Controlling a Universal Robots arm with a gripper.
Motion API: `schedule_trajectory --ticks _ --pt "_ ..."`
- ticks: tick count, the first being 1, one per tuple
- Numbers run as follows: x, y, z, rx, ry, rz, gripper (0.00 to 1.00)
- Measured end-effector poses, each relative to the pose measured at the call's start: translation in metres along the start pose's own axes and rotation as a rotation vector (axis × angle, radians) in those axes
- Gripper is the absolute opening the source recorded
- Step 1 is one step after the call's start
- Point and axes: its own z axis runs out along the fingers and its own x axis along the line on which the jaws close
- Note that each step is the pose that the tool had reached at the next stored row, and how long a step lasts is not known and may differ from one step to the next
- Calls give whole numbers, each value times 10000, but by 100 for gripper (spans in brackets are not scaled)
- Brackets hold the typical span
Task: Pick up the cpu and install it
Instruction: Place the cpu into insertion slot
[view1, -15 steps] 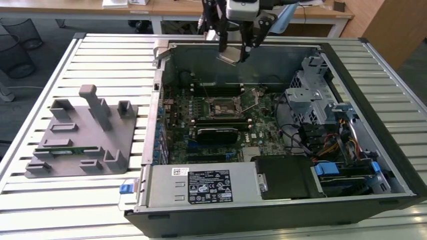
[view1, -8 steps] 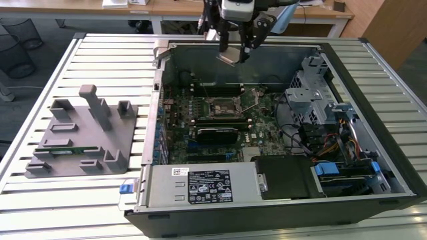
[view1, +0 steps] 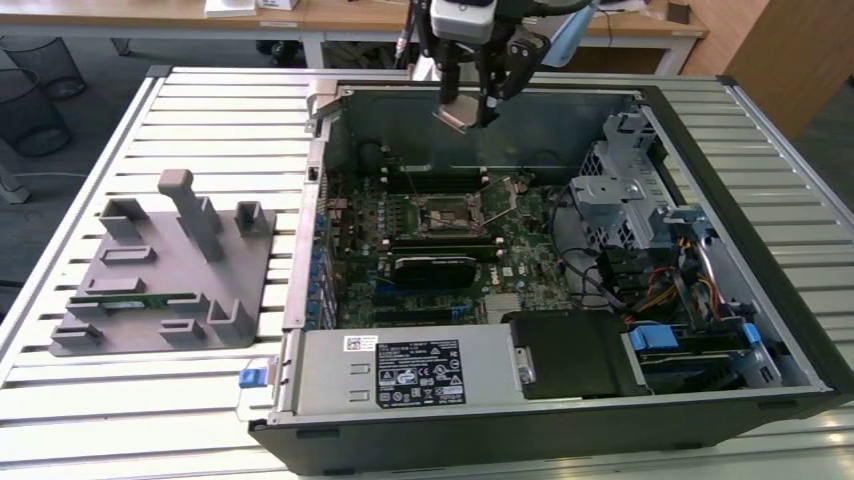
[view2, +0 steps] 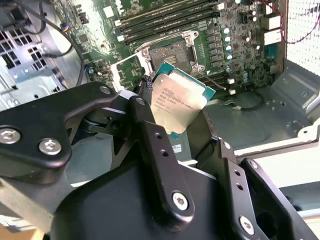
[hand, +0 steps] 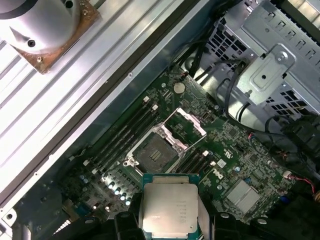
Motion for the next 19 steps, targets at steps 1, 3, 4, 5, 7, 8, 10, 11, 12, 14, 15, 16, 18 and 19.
schedule_trajectory --ticks 1,3,4,5,7,8,10,11,12,14,15,16,18,19 --pt "0 0 1 0 -4 121 53" --pt "0 0 4 1 -12 370 53" --pt "0 0 5 2 -17 495 53" --pt "0 0 6 2 -22 631 53" --pt "1 0 8 3 -30 884 53" --pt "1 0 9 3 -34 1015 53" --pt "1 1 11 4 -43 1281 53" --pt "1 1 12 4 -48 1418 53" --pt "1 1 13 5 -53 1566 53" --pt "2 1 15 5 -61 1833 53" --pt "2 1 16 6 -66 1964 53" --pt "2 1 17 6 -71 2092 53" --pt "2 1 19 7 -79 2357 53" --pt "2 1 20 8 -84 2490 53"
